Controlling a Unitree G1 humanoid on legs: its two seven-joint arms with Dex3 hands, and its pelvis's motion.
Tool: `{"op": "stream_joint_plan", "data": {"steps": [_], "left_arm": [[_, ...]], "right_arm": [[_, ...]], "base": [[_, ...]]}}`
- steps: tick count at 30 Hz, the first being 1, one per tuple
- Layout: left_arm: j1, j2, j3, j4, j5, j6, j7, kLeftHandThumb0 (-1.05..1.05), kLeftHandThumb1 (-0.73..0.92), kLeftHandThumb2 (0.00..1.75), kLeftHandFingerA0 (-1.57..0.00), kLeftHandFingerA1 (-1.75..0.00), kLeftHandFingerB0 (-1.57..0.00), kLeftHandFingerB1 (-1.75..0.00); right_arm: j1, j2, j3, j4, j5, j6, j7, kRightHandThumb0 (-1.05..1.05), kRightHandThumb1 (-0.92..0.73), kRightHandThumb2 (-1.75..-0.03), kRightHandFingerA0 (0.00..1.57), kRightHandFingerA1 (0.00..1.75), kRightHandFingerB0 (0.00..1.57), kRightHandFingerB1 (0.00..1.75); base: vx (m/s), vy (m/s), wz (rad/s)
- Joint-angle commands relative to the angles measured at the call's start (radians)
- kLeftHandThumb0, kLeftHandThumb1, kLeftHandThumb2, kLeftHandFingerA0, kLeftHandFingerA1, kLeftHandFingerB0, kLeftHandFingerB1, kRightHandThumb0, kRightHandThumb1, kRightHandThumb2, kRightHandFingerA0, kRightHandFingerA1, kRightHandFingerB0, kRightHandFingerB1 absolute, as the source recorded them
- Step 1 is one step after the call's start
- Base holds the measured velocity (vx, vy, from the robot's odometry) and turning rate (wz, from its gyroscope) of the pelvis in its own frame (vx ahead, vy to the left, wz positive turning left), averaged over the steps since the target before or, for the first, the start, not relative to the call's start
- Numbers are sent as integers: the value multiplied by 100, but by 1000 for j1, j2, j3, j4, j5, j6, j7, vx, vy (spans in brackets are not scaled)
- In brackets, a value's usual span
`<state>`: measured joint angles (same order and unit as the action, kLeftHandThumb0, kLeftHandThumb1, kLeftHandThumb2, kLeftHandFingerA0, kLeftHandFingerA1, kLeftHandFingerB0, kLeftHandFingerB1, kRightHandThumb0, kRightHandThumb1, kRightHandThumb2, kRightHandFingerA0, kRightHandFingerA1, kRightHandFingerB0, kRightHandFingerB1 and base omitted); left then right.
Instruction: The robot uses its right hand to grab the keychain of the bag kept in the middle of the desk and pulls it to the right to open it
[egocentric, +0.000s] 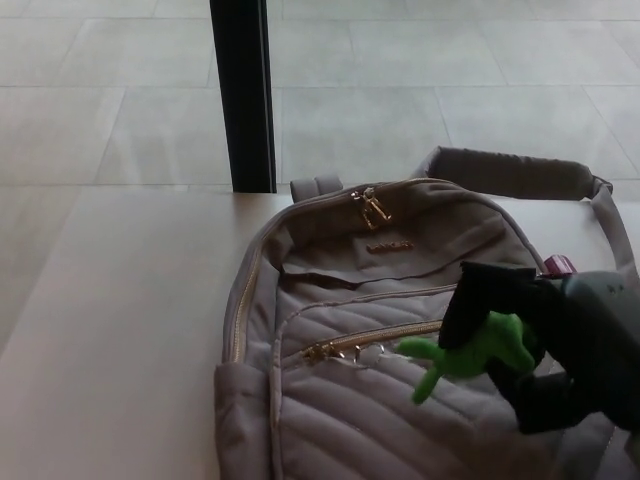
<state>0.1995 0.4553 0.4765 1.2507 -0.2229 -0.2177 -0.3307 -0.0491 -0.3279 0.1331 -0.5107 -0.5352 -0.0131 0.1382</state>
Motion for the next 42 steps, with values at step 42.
{"op": "stream_joint_plan", "data": {"steps": [42], "left_arm": [[16, 11, 34, 8, -31, 8, -16, -87, 92, 74, -50, -52, -44, -38]], "right_arm": [[-215, -285, -153, 487, -130, -130, -136, -16, -45, -108, 90, 175, 66, 169]], "base": [[0, 0, 0]]}}
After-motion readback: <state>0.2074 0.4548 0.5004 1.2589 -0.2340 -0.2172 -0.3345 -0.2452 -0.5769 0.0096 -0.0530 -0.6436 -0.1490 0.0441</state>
